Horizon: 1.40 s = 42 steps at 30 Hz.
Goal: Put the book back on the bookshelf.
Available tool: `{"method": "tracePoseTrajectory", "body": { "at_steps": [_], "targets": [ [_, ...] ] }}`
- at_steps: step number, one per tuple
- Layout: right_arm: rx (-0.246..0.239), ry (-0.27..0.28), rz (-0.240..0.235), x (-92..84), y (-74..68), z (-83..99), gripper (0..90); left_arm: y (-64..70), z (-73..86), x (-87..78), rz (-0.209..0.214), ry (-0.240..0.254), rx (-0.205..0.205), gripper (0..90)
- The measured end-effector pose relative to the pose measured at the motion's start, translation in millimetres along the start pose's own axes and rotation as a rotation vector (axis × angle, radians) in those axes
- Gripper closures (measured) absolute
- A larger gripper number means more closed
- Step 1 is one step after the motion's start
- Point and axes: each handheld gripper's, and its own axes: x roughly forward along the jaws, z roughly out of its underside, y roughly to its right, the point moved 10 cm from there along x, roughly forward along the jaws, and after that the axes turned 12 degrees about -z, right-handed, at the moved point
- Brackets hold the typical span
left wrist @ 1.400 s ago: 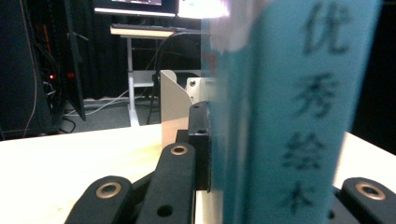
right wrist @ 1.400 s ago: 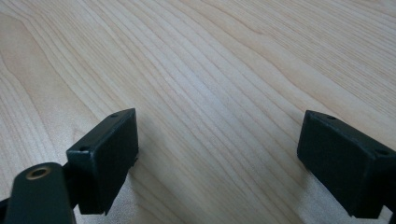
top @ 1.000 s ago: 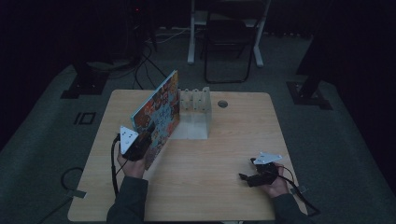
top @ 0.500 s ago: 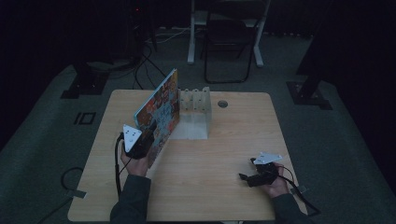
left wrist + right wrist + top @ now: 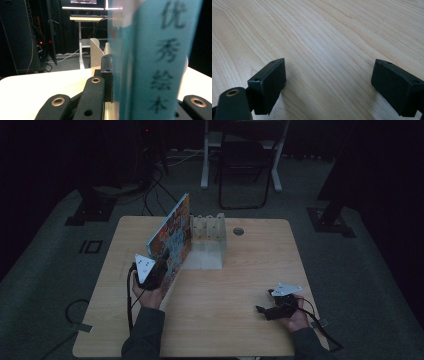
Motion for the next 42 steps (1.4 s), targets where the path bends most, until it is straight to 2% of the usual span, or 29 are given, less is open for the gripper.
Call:
{"method": "tracePoseTrajectory", "body": {
  "at_steps": [5,13,36,42],
  "targets": [
    [-0.002,0.000,-0.002,0.0,-0.1,0.1,12.2,-0.6,1.6,0.9,-0.004,0.000,-0.013,81.5],
    [-0.002,0.000,-0.002,0.0,-0.1,0.1,12.2,0.4,3.2,1.9,-0.005,0.007,-0.012,81.4],
    [-0.003,0.000,-0.003,0.0,-0.4,0.1,12.2,-0.4,6.6,1.4,-0.077,0.016,-0.024,81.4],
    [-0.003,0.000,-0.003,0.0,-0.4,0.2,12.2,0.1,6.5,2.7,-0.083,0.020,-0.031,81.4]
  ]
}}
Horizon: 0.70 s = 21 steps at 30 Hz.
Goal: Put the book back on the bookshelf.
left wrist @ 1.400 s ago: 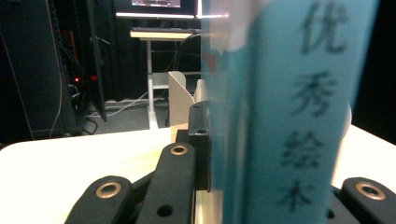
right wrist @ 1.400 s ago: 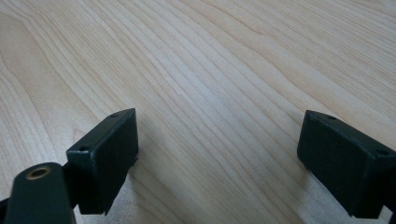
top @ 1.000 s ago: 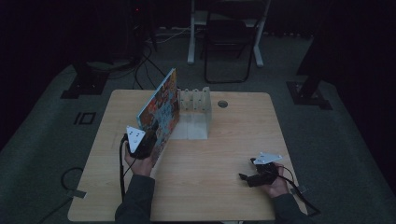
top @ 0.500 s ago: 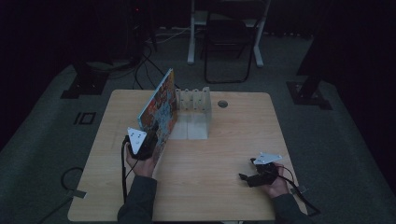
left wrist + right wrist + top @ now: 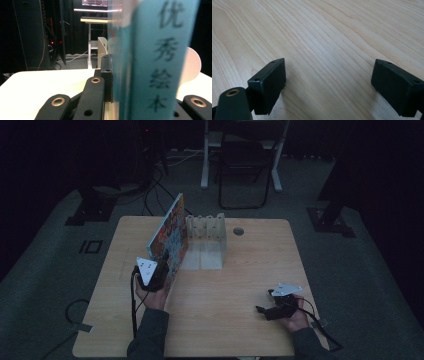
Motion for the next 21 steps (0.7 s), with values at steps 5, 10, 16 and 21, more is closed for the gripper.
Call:
{"method": "tracePoseTrajectory", "body": {
  "at_steps": [5,10,16,21],
  "targets": [
    [0.001,0.000,0.000,0.0,0.0,0.0,12.2,2.3,0.4,2.3,-0.006,-0.001,0.004,81.4],
    [0.001,0.001,-0.001,0.0,0.1,-0.1,12.2,4.4,-1.1,4.5,-0.009,0.004,0.002,81.4],
    [0.001,0.001,-0.001,0.0,0.0,-0.1,12.1,6.8,-4.1,6.3,-0.015,0.012,0.000,81.3],
    [0.001,0.001,-0.002,0.0,-0.1,-0.1,12.1,8.0,-2.5,7.5,-0.021,0.012,0.004,81.3]
  ]
}}
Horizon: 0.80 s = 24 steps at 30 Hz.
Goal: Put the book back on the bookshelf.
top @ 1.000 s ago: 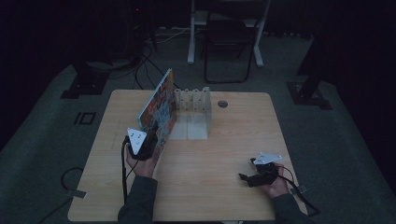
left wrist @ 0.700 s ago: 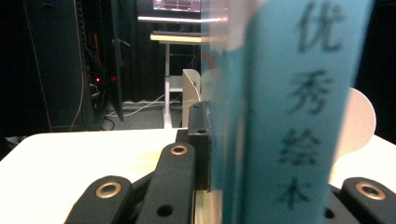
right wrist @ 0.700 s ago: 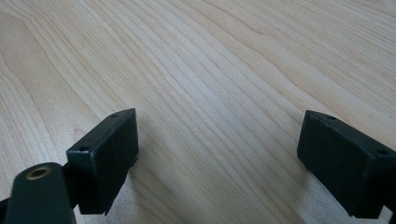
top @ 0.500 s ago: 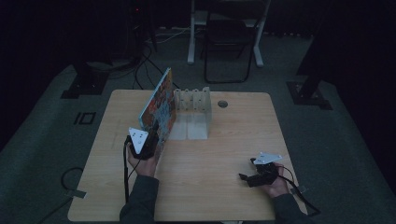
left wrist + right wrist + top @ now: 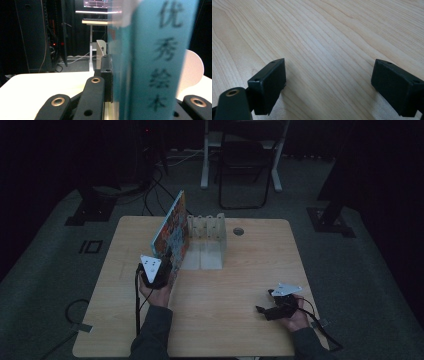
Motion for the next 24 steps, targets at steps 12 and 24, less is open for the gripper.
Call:
{"method": "tracePoseTrajectory", "body": {
  "at_steps": [12,24],
  "targets": [
    [-0.001,0.000,-0.001,0.1,-0.2,-0.1,12.1,0.4,4.9,1.6,0.003,-0.001,0.005,81.3],
    [-0.003,-0.001,-0.002,0.0,-0.8,0.2,12.1,-1.3,10.5,-1.9,0.009,0.004,0.003,81.2]
  ]
}}
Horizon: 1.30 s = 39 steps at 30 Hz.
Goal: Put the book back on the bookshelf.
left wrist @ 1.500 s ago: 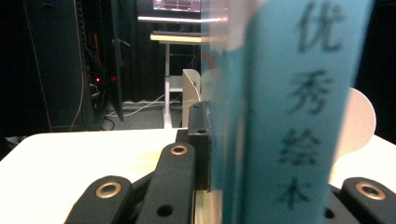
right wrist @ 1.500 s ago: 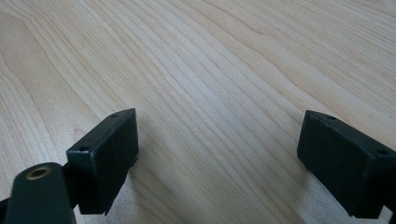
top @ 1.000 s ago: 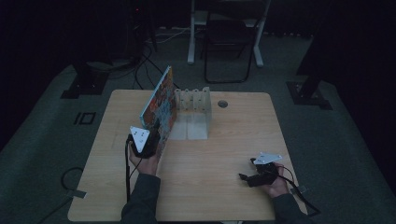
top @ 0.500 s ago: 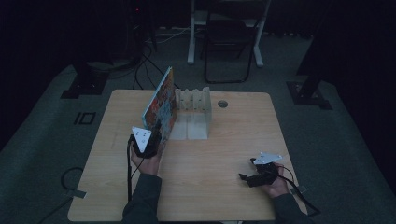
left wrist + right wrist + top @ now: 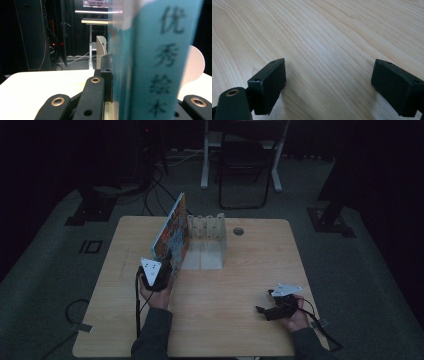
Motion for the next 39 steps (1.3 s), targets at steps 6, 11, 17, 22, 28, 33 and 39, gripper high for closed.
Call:
{"method": "tracePoseTrajectory", "body": {
  "at_steps": [6,11,17,22,28,33,39],
  "targets": [
    [-0.003,0.000,0.001,-0.1,0.0,0.1,12.1,-1.6,4.7,-2.8,0.006,0.006,0.005,81.2],
    [-0.002,0.000,0.001,-0.1,-0.1,0.1,12.1,-3.9,9.1,-2.7,0.004,-0.001,-0.003,81.0],
    [-0.003,0.000,0.001,-0.1,-0.2,0.1,12.1,-6.9,14.3,-2.7,0.000,-0.006,-0.007,80.5],
    [-0.003,0.000,0.001,-0.1,-0.2,0.1,12.1,-8.4,12.9,-3.9,0.002,0.010,0.000,79.1],
    [-0.003,0.000,0.001,-0.1,-0.4,0.2,12.1,-12.0,5.3,-6.7,0.013,0.034,-0.012,71.3],
    [-0.003,0.000,0.001,-0.1,-0.4,0.2,12.1,-13.6,4.9,-9.9,0.028,0.035,-0.023,60.2],
    [-0.003,0.000,0.001,-0.1,-0.4,0.2,12.2,-10.1,6.9,-12.9,0.061,0.030,-0.014,51.6]
  ]
}}
